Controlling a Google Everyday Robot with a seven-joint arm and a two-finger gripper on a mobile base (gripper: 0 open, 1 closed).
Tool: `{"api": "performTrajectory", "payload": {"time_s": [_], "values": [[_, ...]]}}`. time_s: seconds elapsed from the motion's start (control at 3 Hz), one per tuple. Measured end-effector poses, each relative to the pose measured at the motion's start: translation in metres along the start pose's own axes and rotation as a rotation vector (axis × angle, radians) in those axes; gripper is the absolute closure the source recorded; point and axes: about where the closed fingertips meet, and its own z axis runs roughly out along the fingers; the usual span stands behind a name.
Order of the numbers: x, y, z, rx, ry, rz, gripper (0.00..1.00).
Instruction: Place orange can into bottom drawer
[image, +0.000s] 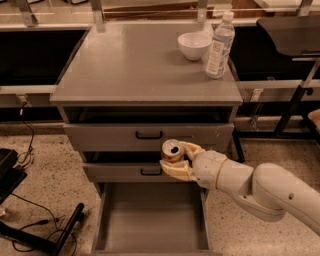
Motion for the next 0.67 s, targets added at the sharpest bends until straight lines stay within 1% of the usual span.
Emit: {"api": "performTrajectory", "payload": {"time_s": [0.33,0.67], "values": [[0.000,0.001,0.000,-0.001,0.000,0.000,1.00],[0.024,-0.003,0.016,-0.031,0.006,0.017,1.00]]}}
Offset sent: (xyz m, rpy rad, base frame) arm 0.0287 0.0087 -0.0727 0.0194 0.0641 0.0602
